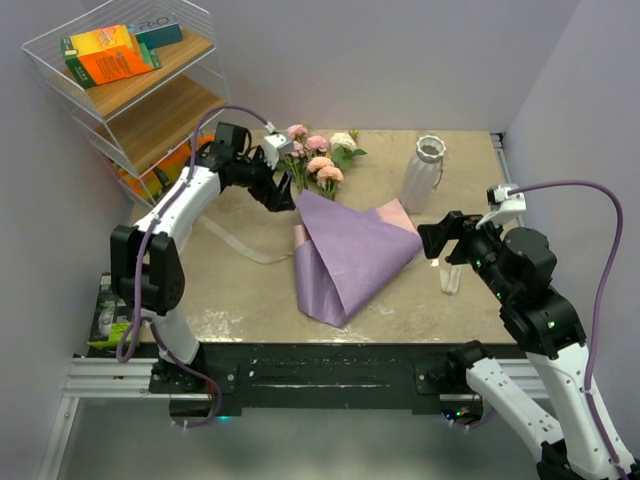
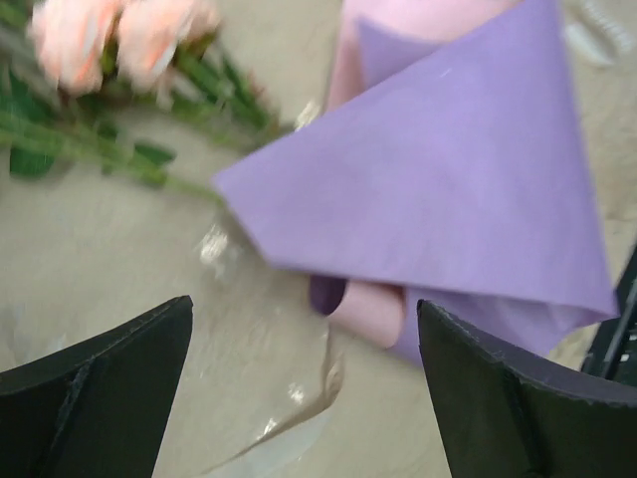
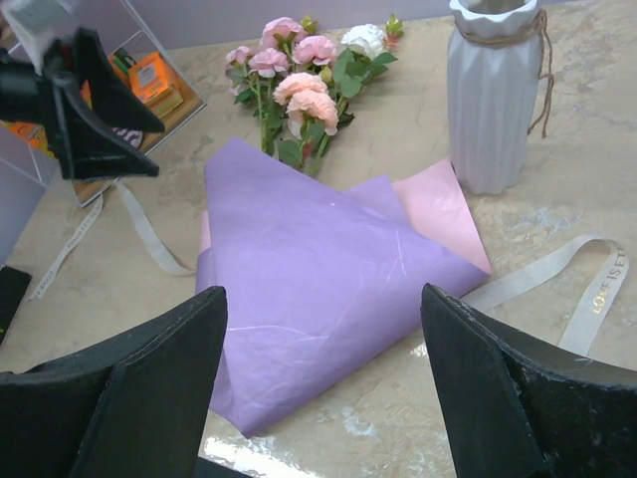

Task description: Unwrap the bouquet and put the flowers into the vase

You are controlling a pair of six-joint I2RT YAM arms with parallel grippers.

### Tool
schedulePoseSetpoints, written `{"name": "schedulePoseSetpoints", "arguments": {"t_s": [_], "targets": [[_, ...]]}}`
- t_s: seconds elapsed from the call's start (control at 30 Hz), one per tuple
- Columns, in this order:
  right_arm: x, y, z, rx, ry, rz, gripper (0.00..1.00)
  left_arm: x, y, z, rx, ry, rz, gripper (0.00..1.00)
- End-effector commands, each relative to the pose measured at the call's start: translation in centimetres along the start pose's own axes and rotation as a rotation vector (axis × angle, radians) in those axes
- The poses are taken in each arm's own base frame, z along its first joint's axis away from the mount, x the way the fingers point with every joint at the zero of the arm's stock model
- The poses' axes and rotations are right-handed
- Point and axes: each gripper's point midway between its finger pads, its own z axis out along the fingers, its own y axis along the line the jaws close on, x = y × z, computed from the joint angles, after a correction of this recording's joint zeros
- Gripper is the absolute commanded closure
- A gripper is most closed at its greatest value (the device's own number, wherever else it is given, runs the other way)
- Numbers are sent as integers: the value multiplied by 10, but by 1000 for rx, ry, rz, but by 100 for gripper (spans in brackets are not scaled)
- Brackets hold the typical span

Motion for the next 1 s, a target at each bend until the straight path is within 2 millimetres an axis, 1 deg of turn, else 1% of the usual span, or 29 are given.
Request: {"name": "schedulePoseSetpoints", "arguments": {"t_s": [0.0, 0.07, 0.1, 0.13, 0.17, 0.23, 0.3, 0.4, 0.43, 0.5, 0.53, 0.63, 0.67, 0.7, 0.73, 0.77, 0.83, 0.87, 0.9, 0.93, 0.97], "targets": [[-12, 5, -7, -20, -32, -8, 18, 40, 29, 18, -153, 67, 59, 1], [-12, 6, -6, -24, -34, -5, 18, 44, 29, 29, -192, 100, 88, 1], [-13, 7, -5, -27, -33, -2, 18, 42, 29, 32, -205, 107, 98, 1], [-13, 7, -5, -29, -34, -2, 18, 47, 32, 39, -216, 131, 93, 1], [-14, 7, -6, -28, -36, 2, 18, 48, 30, 45, -225, 144, 94, 2], [-14, 7, -6, -30, -37, 2, 18, 45, 29, 51, -207, 137, 79, 2], [-13, 7, -7, -28, -37, 3, 18, 36, 24, 56, -171, 99, 80, 2], [-12, 6, -8, -23, -36, 3, 18, 27, 19, 64, -143, 84, 104, 2], [-12, 4, -9, -17, -37, 3, 18, 32, 20, 72, -139, 104, 102, 2], [-14, 4, -10, -14, -39, 1, 18, 31, 19, 79, -147, 127, 116, 3], [-14, 3, -11, -8, -40, 0, 18, 33, 17, 84, -139, 136, 115, 3], [-17, 3, -15, -6, -52, -2, 18, 23, 0, 95, -115, 111, 148, 2], [-19, 2, -17, -2, -60, -1, 18, 19, -12, 101, -97, 107, 165, 2], [-19, 2, -17, -1, -60, -1, 18, 14, -18, 104, -88, 97, 178, 1], [-19, 2, -17, 0, -59, -1, 18, 13, -25, 108, -70, 99, 185, 1], [-20, 2, -18, -1, -62, 0, 18, 10, -38, 114, -47, 95, 194, 1], [-21, 2, -20, -1, -65, 2, 18, 1, -51, 118, -19, 79, 199, 1], [-22, 2, -20, 0, -67, 3, 18, -3, -63, 121, 13, 67, 206, 1], [-23, 2, -22, 2, -71, 4, 18, -12, -71, 118, 30, 43, 212, 1], [-23, 2, -23, 2, -72, 4, 18, -17, -79, 118, 47, 30, 204, 1], [-23, 2, -23, 2, -74, 6, 18, -23, -93, 118, 90, 11, 213, 1]]}}
